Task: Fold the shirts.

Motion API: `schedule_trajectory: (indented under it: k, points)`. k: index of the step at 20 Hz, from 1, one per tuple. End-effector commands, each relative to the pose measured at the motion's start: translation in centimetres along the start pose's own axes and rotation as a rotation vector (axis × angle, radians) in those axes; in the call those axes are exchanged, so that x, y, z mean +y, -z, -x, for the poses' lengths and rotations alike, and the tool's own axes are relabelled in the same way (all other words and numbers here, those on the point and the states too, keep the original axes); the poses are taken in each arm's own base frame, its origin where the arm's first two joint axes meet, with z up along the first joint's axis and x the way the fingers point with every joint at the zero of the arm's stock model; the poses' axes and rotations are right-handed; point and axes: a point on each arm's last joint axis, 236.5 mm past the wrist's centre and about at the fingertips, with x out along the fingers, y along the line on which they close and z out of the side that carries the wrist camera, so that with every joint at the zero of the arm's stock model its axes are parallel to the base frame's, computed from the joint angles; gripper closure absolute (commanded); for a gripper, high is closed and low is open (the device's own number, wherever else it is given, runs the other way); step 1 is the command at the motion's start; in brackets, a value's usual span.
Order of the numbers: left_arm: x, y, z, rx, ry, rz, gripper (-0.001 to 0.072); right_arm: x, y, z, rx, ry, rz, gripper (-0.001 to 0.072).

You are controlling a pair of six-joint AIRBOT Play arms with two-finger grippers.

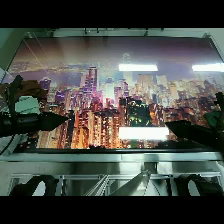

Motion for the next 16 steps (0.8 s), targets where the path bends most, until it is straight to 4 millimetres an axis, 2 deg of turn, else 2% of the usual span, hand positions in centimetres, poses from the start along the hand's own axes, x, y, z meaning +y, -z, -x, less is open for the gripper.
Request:
schedule_trajectory:
  k: [1,4,6,7,8,10,12,14,16]
  points:
    - [0.0,0.1,0.0,0.002,-0.001,-0.001,0.0686,0.0,0.0,0.0,0.001,-0.001,0.000,0.0690]
    - [0.2,-0.6,0.2,-0.021,-0.014,-0.008,0.0678,0.0,0.0,0.0,0.001,-0.001,0.000,0.0690]
    - [2.1,-3.7,2.1,-0.083,-0.138,-0.063,0.0304,0.0,0.0,0.0,0.001,-0.001,0.000,0.0690]
    - [3.6,-6.1,3.8,-0.131,-0.224,-0.088,0.0074,0.0,0.0,0.0,0.001,-0.001,0.000,0.0690]
    - [5.3,-8.8,5.7,-0.187,-0.308,-0.093,-0.0013,0.0,0.0,0.0,0.001,-0.001,0.000,0.0690]
    - [10.5,-14.0,10.1,-0.283,-0.494,-0.085,-0.0013,0.0,0.0,0.0,0.001,-0.001,0.000,0.0690]
    - [16.4,-17.4,12.5,-0.328,-0.582,-0.013,-0.0013,0.0,0.0,0.0,0.001,-0.001,0.000,0.0690]
    - [22.5,-19.0,12.7,-0.304,-0.613,0.066,-0.0013,0.0,0.0,0.0,0.001,-0.001,0.000,0.0690]
    - [28.3,-19.4,11.5,-0.268,-0.614,0.143,-0.0013,0.0,0.0,0.0,0.001,-0.001,0.000,0.0690]
